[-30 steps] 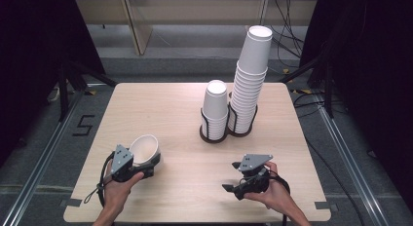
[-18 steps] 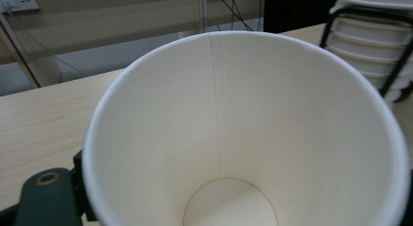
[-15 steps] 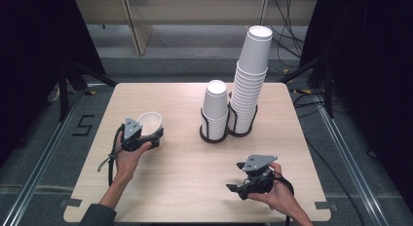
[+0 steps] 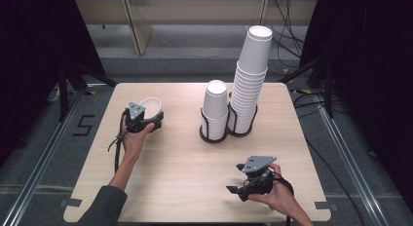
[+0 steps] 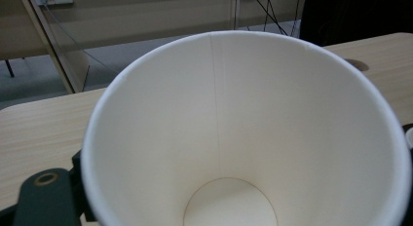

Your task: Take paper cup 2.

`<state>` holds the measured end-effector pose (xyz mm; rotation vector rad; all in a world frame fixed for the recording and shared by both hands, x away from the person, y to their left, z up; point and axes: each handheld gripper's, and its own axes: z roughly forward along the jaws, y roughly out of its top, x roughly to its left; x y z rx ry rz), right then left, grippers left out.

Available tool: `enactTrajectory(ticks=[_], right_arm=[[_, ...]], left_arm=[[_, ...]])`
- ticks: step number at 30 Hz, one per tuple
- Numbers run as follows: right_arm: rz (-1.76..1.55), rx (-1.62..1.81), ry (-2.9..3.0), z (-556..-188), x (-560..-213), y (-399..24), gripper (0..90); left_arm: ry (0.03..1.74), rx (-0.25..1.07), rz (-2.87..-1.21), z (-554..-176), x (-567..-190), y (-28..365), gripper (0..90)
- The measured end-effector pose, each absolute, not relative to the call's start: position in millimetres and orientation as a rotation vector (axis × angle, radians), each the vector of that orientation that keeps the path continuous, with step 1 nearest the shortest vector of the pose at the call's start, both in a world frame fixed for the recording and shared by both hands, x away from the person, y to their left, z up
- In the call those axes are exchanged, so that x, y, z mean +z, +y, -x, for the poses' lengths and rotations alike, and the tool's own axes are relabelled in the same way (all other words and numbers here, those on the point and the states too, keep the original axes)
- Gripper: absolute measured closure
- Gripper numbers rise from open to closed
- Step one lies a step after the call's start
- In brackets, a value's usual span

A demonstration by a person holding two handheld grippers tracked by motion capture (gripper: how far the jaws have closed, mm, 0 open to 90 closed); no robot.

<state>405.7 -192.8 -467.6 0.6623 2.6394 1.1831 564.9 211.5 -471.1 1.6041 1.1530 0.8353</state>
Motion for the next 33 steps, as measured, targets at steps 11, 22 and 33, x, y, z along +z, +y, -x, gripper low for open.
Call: enactTrajectory(ticks=[11, 22, 33], right_arm=[[-0.646, 1.181, 2.660, -404.4, -469.7, -193.4, 18.8], [-0.684, 1.183, 2.652, -402.1, -468.4, -194.1, 18.4], [-0.642, 1.179, 2.650, -403.6, -468.6, -194.7, 18.4]], left_arm=[[1.161, 0.845, -1.684, -577.4, -486.2, 201.1, 13.8], [1.150, 0.804, -1.725, -575.0, -497.4, 201.5, 14.1], [1.189, 0.760, -1.760, -564.5, -502.1, 206.4, 14.4]])
